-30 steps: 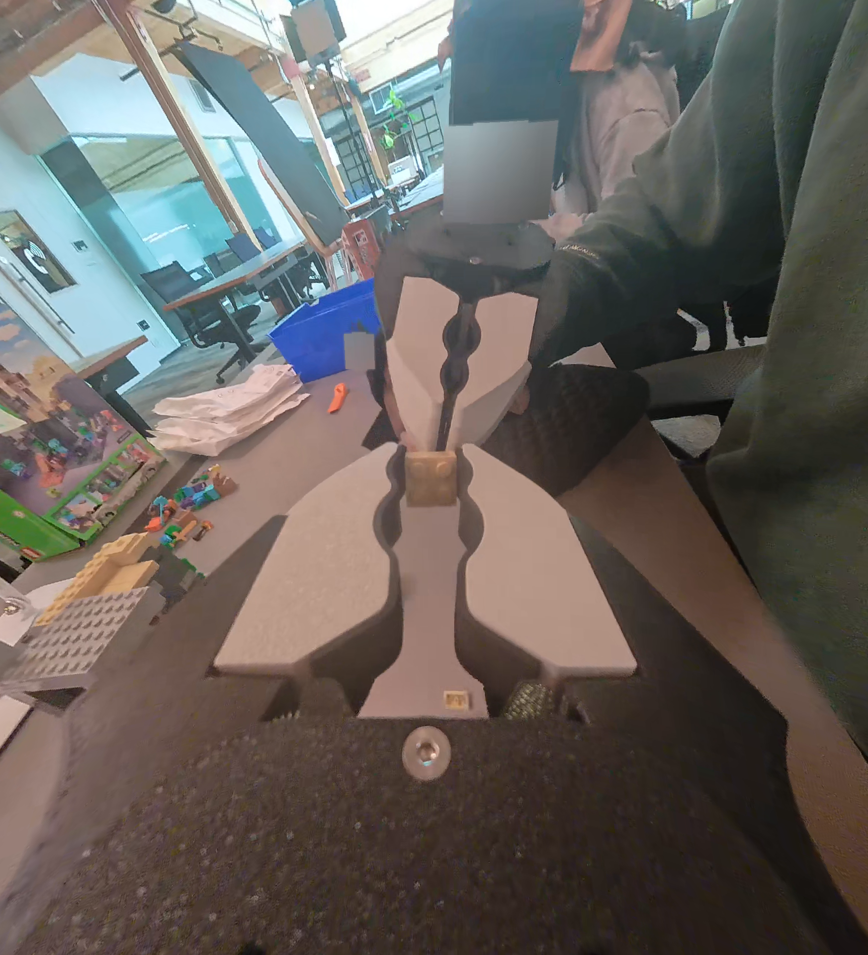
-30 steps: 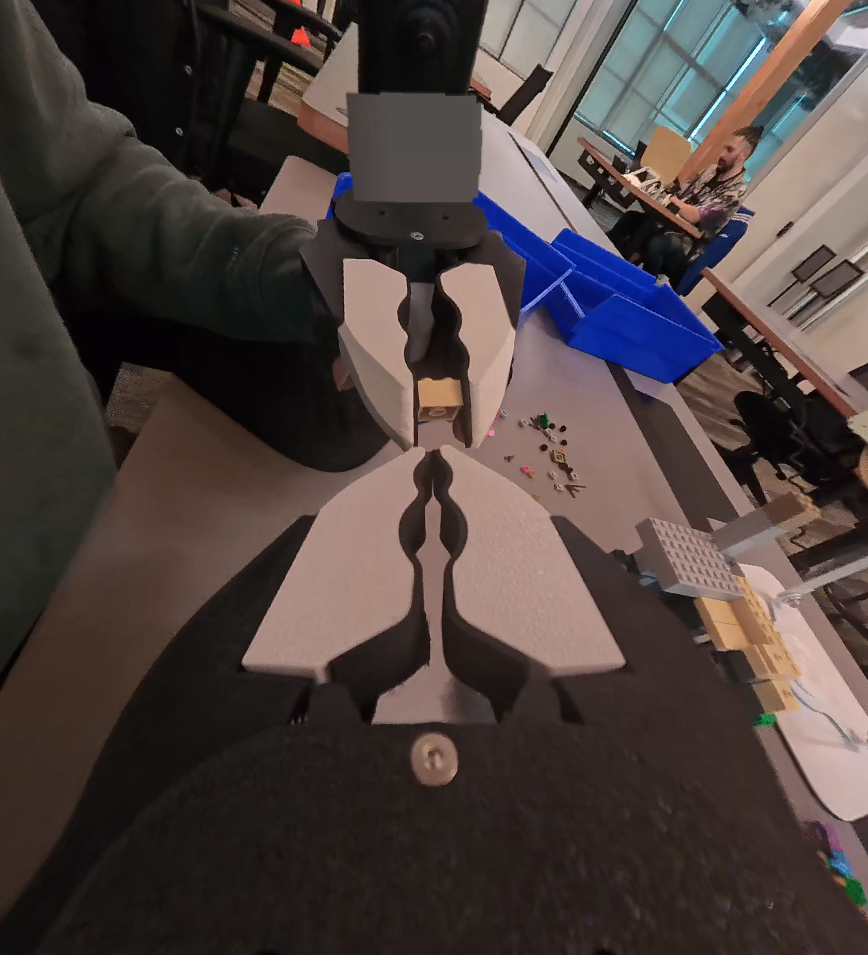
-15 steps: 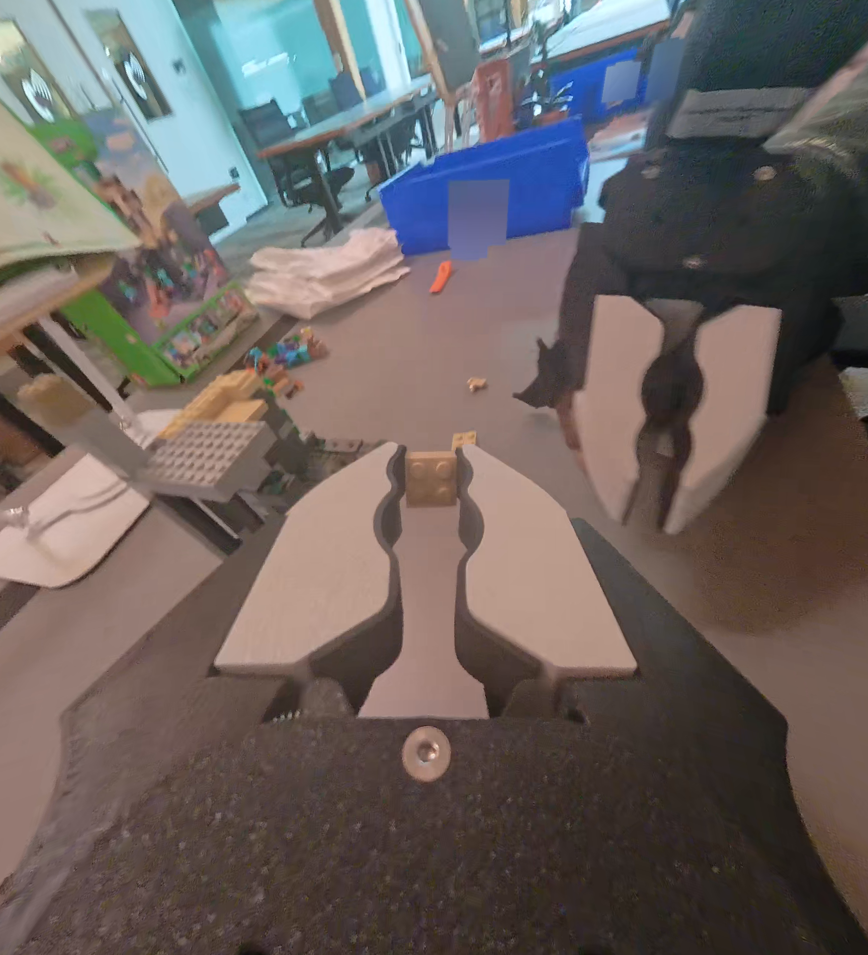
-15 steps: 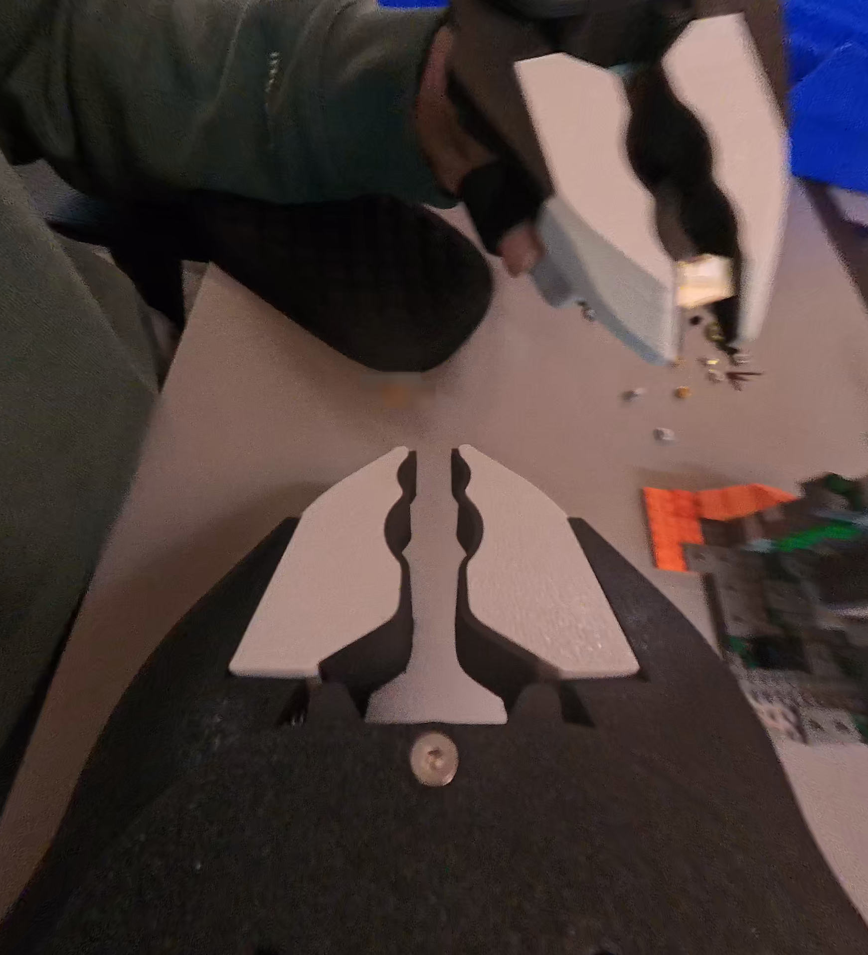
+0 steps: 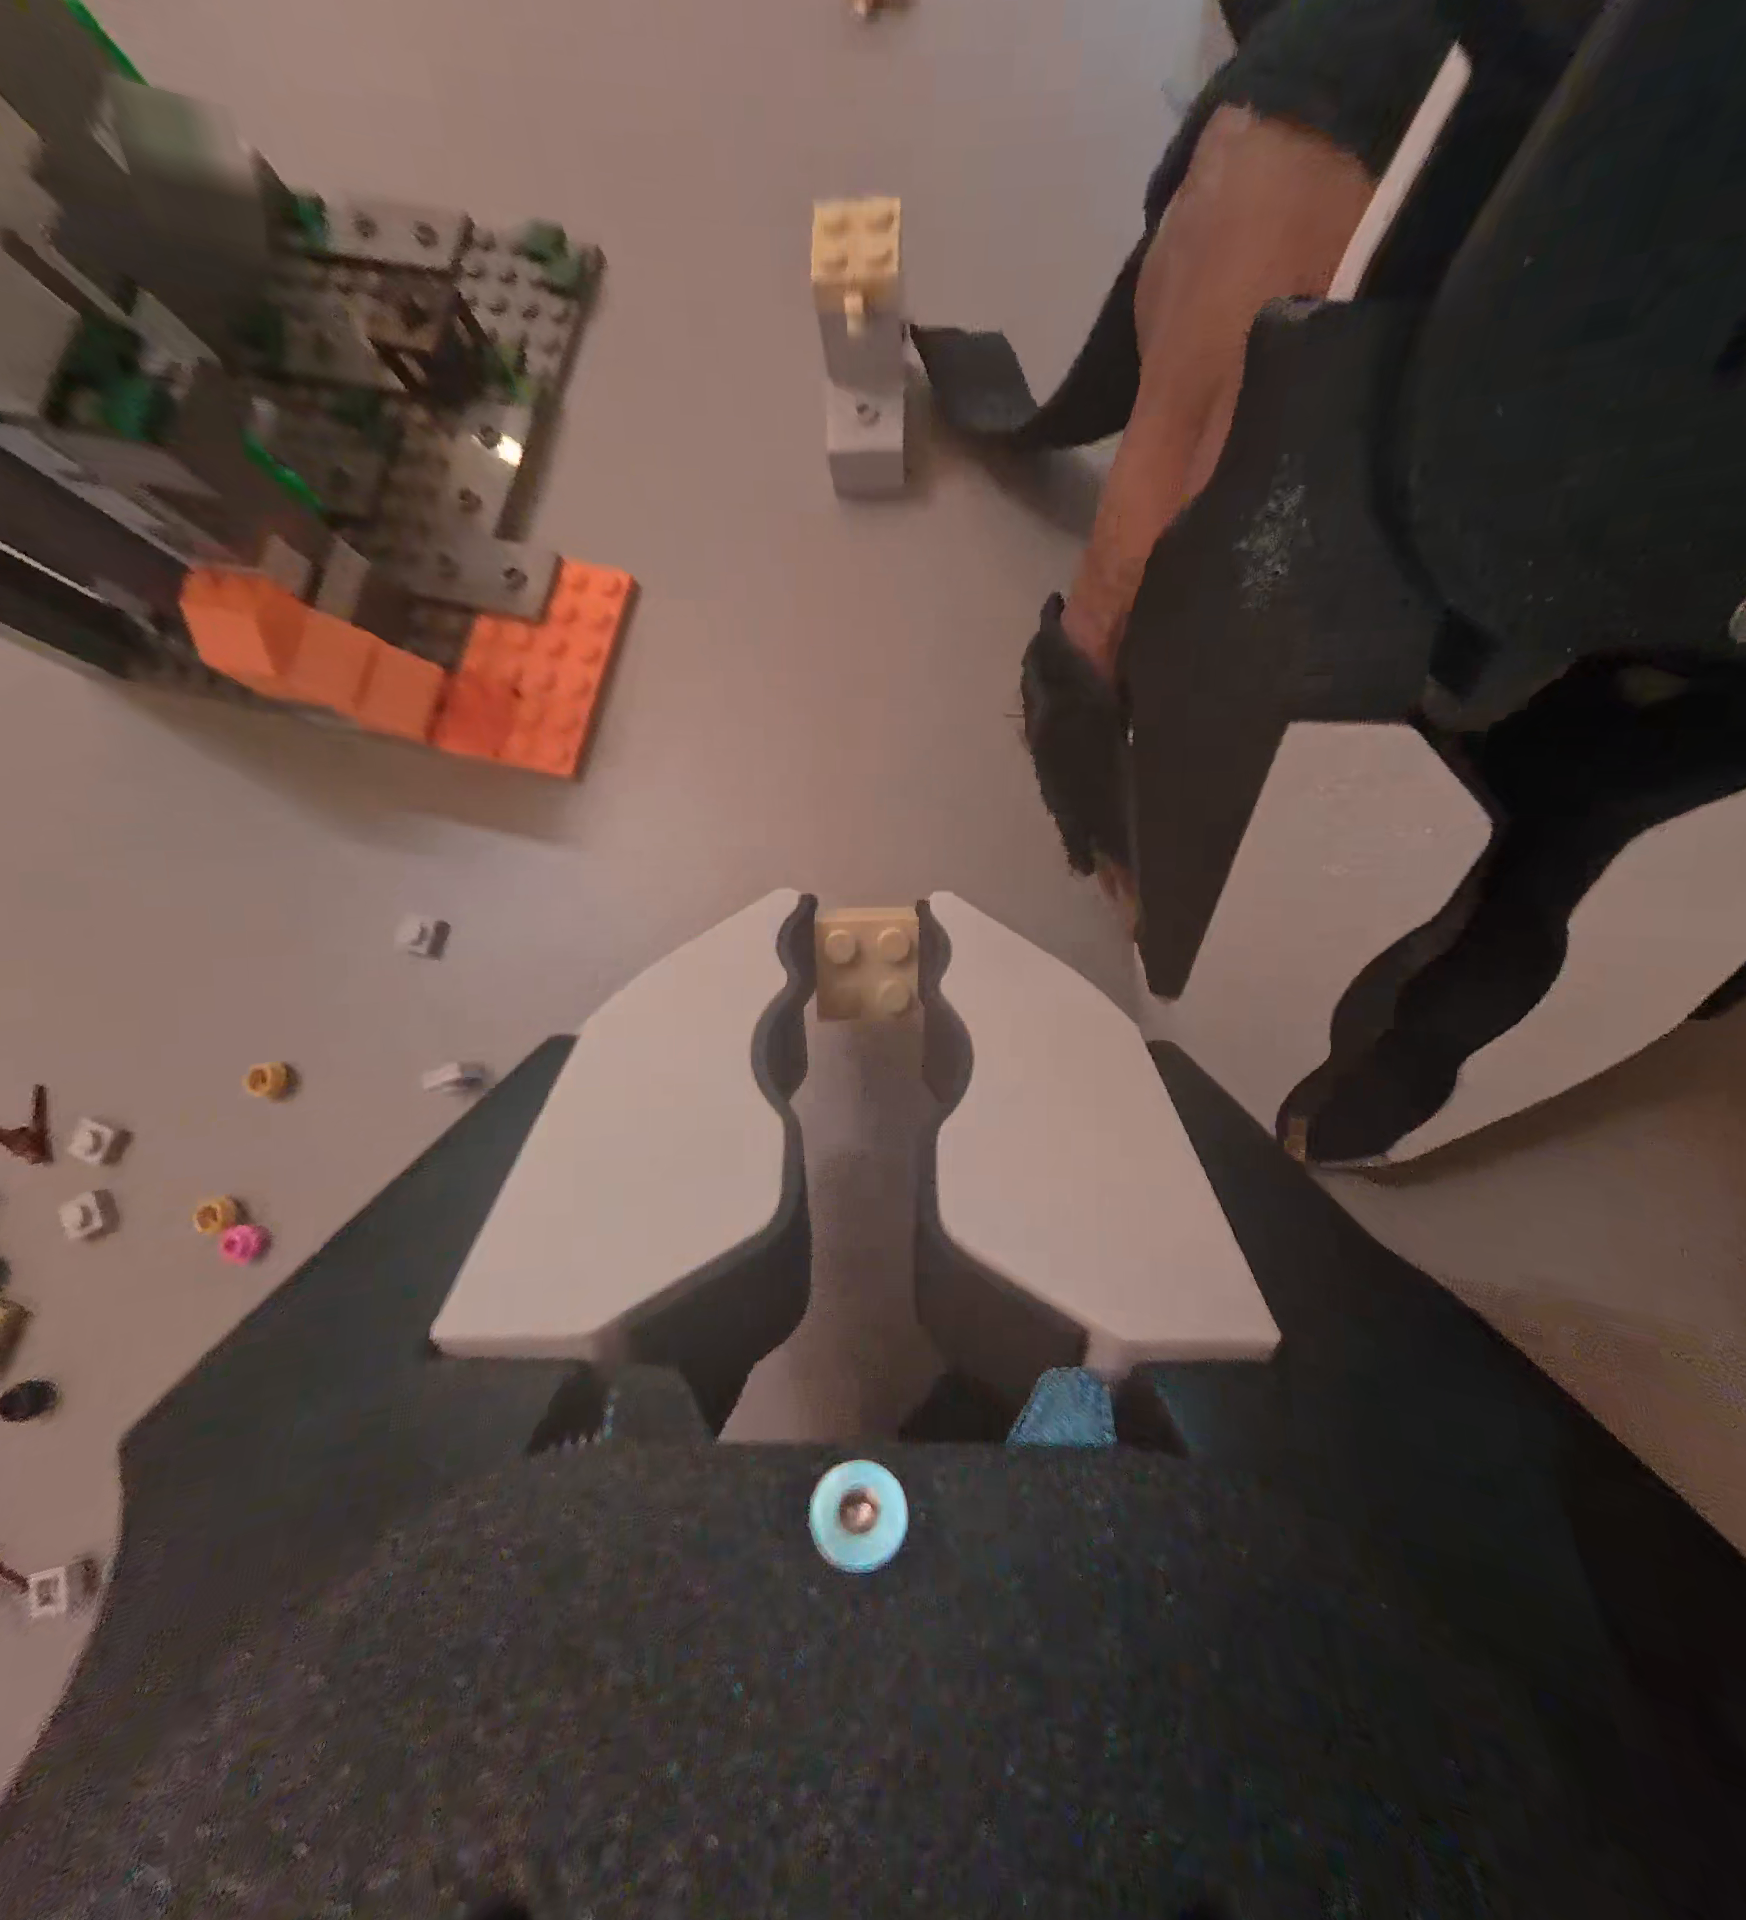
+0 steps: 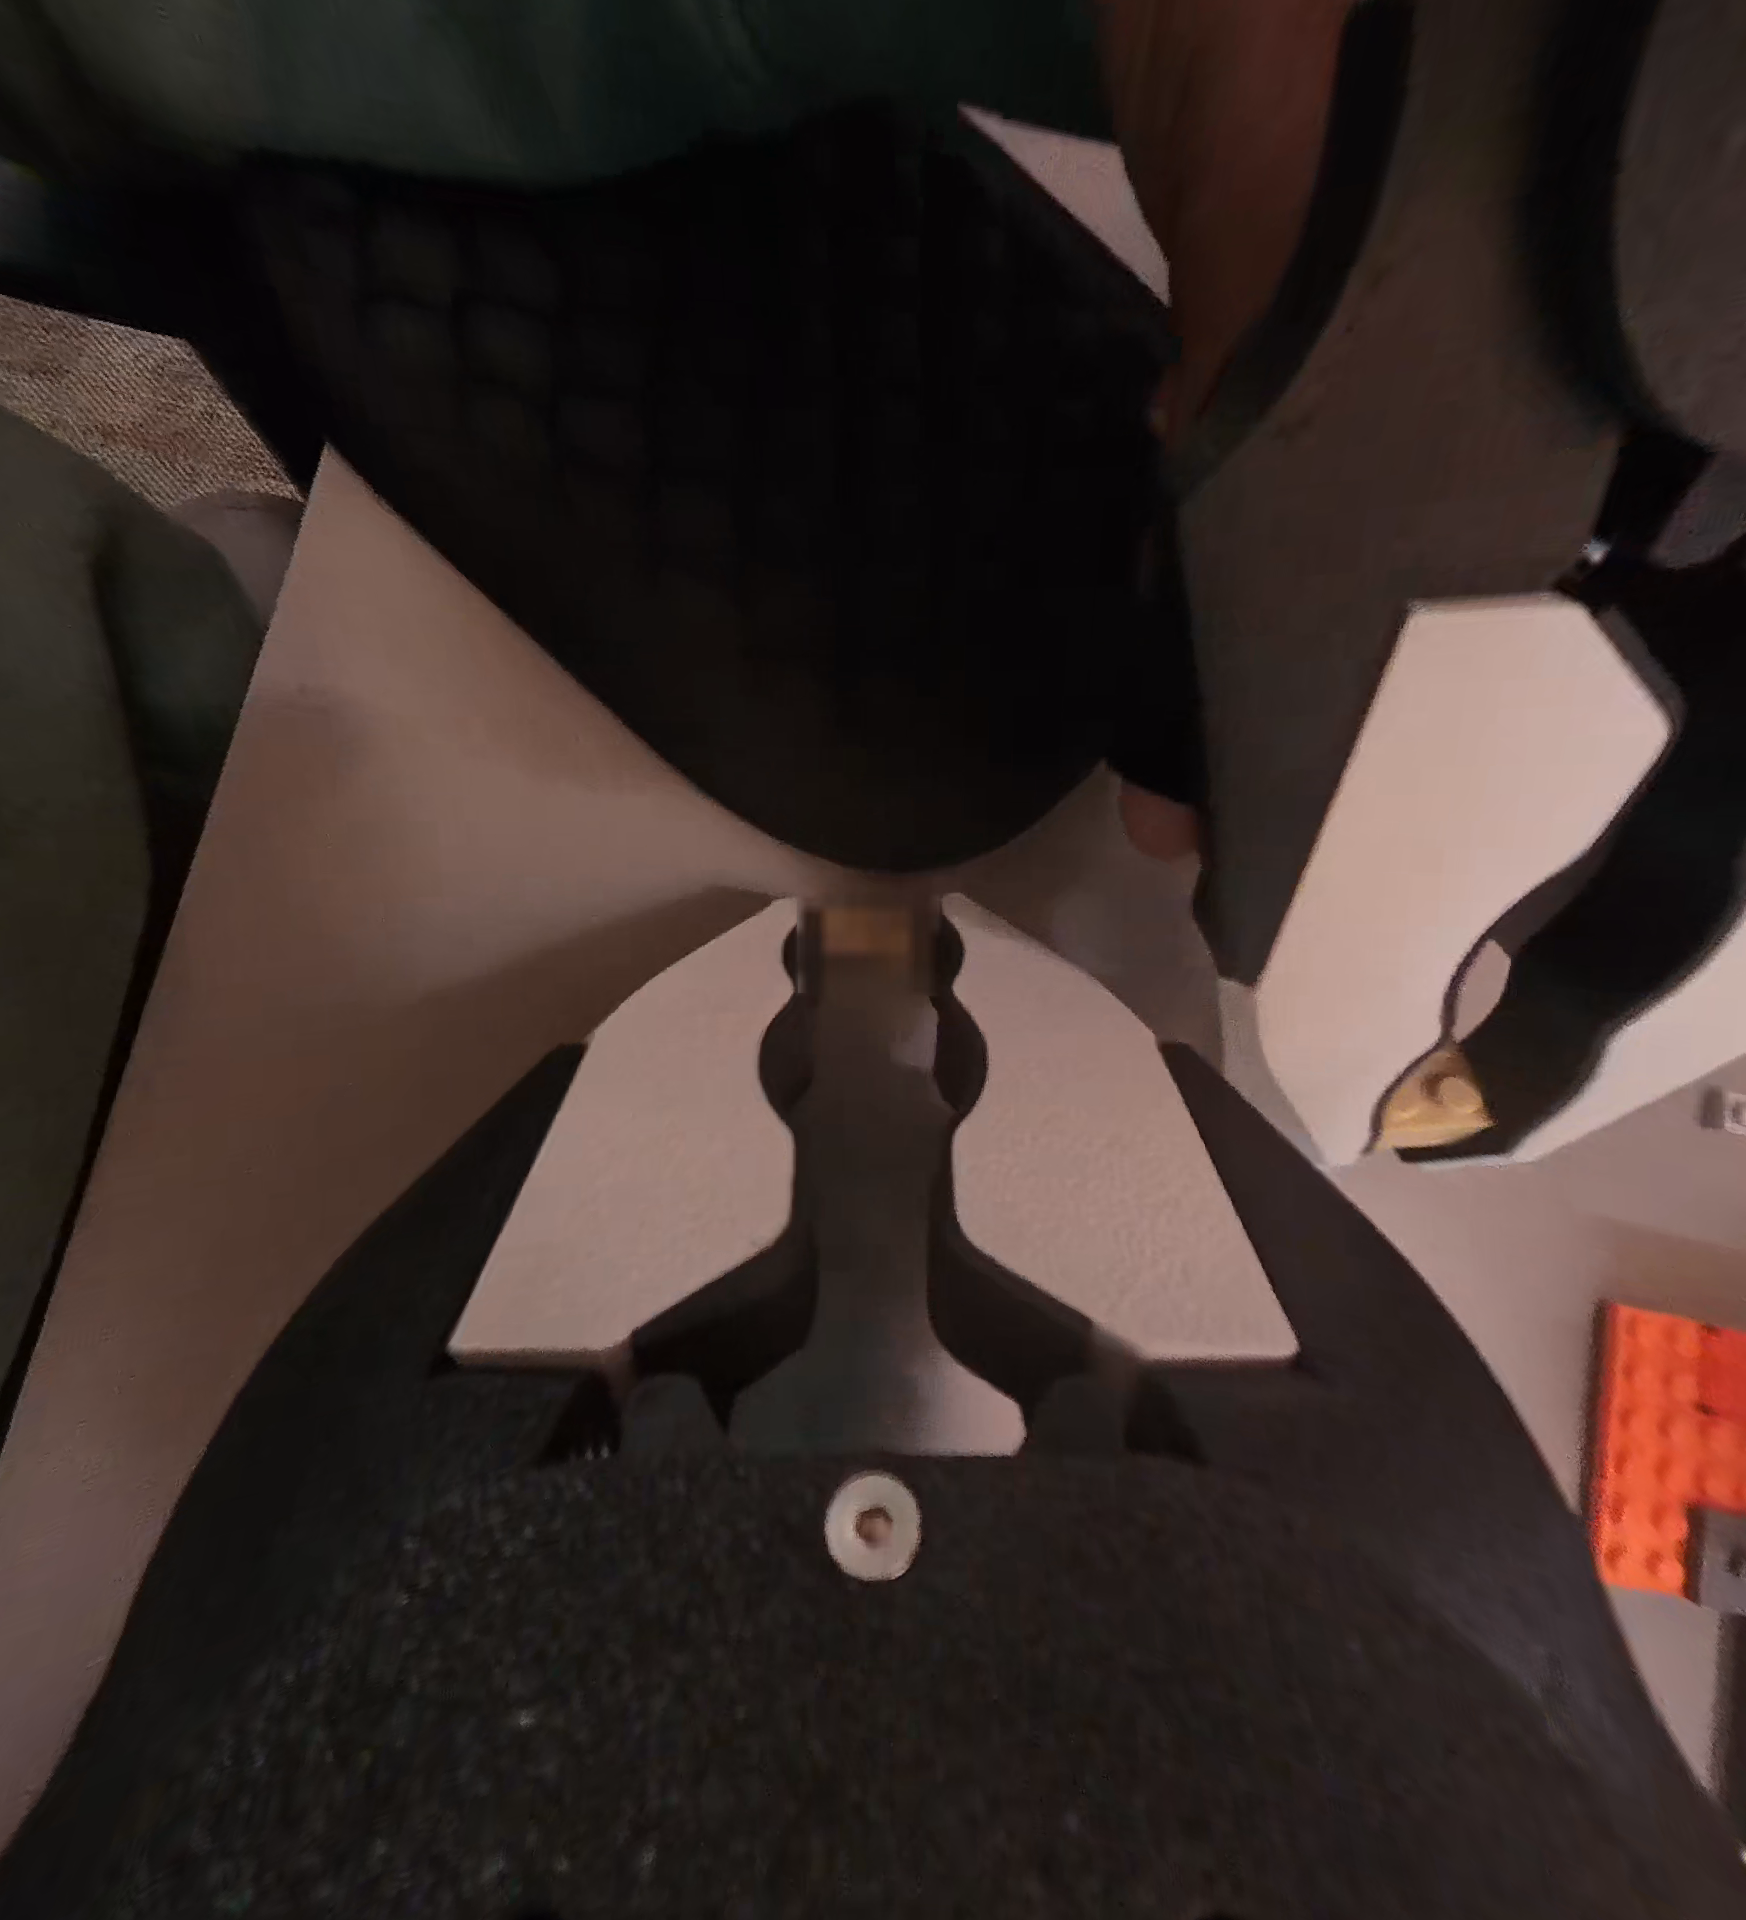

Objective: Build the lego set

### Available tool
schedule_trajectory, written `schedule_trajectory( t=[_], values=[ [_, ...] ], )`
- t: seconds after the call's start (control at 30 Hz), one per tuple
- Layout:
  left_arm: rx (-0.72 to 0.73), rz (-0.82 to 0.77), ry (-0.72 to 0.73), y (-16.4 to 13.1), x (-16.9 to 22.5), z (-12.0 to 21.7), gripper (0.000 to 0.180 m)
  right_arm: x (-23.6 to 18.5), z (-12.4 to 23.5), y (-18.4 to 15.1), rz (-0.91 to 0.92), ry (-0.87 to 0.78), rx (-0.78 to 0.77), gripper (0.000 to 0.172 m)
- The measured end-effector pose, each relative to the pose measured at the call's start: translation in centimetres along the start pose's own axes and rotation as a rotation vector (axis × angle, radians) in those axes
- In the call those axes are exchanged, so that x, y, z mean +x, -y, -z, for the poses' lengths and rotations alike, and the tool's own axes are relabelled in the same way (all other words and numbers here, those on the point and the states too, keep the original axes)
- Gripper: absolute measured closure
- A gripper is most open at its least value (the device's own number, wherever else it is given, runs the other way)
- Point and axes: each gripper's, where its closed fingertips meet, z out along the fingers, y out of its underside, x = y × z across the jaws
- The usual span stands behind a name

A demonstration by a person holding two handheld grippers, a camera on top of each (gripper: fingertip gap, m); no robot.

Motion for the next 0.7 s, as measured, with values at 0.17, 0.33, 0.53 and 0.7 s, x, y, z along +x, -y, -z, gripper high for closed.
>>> schedule_trajectory(
  t=[0.17,0.33,0.53,0.7],
  values=[
    [-0.095,-0.037,-0.087,-0.5,1.4,-0.5,0.163,-0.3,1.0,-0.7,-0.020,0.004,0.010,0.156],
    [-0.173,-0.085,-0.154,-0.7,2.6,-1.6,0.163,0.2,4.2,-2.8,-0.117,-0.043,0.035,0.156],
    [-0.151,-0.116,-0.190,0.2,3.3,-2.4,0.158,0.7,7.1,-5.2,-0.217,-0.128,0.065,0.156],
    [-0.128,-0.133,-0.196,0.8,3.7,-2.7,0.148,0.9,7.7,-5.9,-0.258,-0.154,0.087,0.156]
  ],
)
